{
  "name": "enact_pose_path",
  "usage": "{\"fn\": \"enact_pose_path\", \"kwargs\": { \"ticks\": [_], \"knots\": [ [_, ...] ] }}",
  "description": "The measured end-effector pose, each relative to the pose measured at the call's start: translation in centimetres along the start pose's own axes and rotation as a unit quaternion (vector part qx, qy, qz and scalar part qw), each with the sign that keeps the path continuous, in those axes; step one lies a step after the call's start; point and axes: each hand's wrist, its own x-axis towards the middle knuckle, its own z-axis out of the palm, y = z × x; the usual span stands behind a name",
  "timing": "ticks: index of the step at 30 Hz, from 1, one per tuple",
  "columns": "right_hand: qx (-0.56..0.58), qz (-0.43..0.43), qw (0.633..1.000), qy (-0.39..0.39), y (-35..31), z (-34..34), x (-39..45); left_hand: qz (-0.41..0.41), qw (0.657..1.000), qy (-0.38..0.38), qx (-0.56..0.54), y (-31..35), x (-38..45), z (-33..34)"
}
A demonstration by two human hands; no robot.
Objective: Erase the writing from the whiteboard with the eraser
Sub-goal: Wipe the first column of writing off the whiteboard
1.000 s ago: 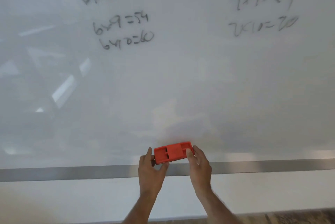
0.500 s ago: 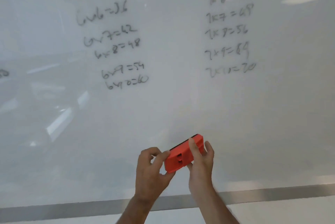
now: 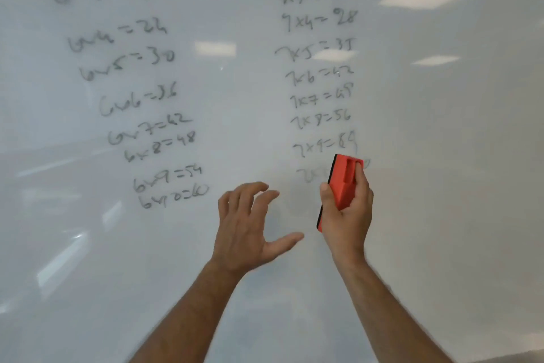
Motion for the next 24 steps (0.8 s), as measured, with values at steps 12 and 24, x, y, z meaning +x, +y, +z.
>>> {"fn": "enact_pose_path", "kwargs": {
  "ticks": [12,24],
  "knots": [
    [-0.239,-0.223,0.944,0.046,-0.4,0.7,13.5,-0.07,0.977,-0.018,0.202,-5.3,16.3,1.5],
    [-0.17,-0.239,0.95,0.112,-5.0,3.1,21.9,-0.067,0.967,0.024,0.244,-10.0,26.4,-0.7]
  ]
}}
